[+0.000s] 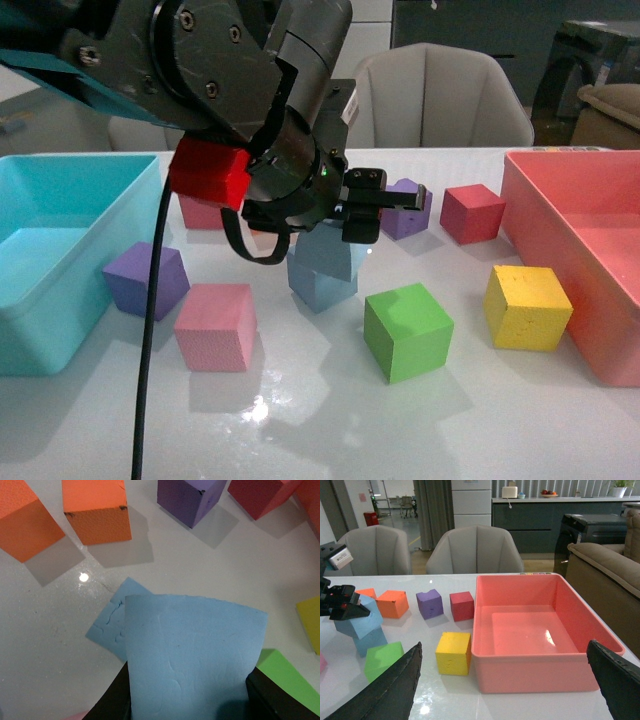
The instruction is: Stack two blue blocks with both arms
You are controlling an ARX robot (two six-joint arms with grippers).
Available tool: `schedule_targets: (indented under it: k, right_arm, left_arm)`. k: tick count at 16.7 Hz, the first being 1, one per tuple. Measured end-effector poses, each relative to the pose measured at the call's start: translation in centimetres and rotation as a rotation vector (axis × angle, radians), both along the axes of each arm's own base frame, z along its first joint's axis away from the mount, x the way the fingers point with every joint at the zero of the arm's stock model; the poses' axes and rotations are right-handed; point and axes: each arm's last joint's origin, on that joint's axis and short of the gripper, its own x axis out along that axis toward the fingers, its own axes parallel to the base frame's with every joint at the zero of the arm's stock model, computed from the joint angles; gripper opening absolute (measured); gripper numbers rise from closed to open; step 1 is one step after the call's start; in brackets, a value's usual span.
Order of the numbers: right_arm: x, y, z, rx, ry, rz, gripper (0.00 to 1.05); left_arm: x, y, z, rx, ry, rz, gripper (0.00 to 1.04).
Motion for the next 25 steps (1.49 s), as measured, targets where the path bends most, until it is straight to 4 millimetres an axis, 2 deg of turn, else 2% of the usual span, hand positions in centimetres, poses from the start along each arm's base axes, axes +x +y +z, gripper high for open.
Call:
schedule_targets:
  k: [3,7,13,14,18,19,22,24,25]
  right_arm:
    - [0.0,0.0,0.0,0.0,0.0,0.0,0.98]
    - [0.0,0.0,0.0,0.0,0.0,0.0,0.98]
    - [0.0,0.0,0.0,0.0,0.0,0.0,0.98]
    - [0.0,0.0,0.0,0.0,0.0,0.0,0.98]
    - [0.0,0.0,0.0,0.0,0.0,0.0,0.98]
    - [0.0,0.0,0.0,0.0,0.0,0.0,0.98]
    - [0.0,0.0,0.0,0.0,0.0,0.0,0.98]
    - [0.0,0.0,0.0,0.0,0.0,0.0,0.98]
    - [0.0,0.0,0.0,0.0,0.0,0.0,0.98]
  left_arm:
    - [2.0,-0.3,-0.2,-0.005,0.012,0.034,0.41]
    - [3.7,0.6,-0.6,-0.028,0.028,0.078,0.41]
    - [4.2,0.9,-1.5,-0.034,0.053,0.098,0.41]
    - [4.3,0.9,-1.5,-0.041,0.052,0.098,0.47]
    - [4.4,0.9,-1.4,-0.042,0.045,0.101,0.95]
    - [4.4,0.9,-1.4,-0.041,0.043,0.1,1.0]
    - [4.7,0.8,-1.0,-0.046,-0.007,0.112,0.98]
    - [4.3,0.8,0.5,-0.057,-0.061,0.116,0.98]
    - [3.9,0.7,1.9,-0.061,-0.102,0.113,0.98]
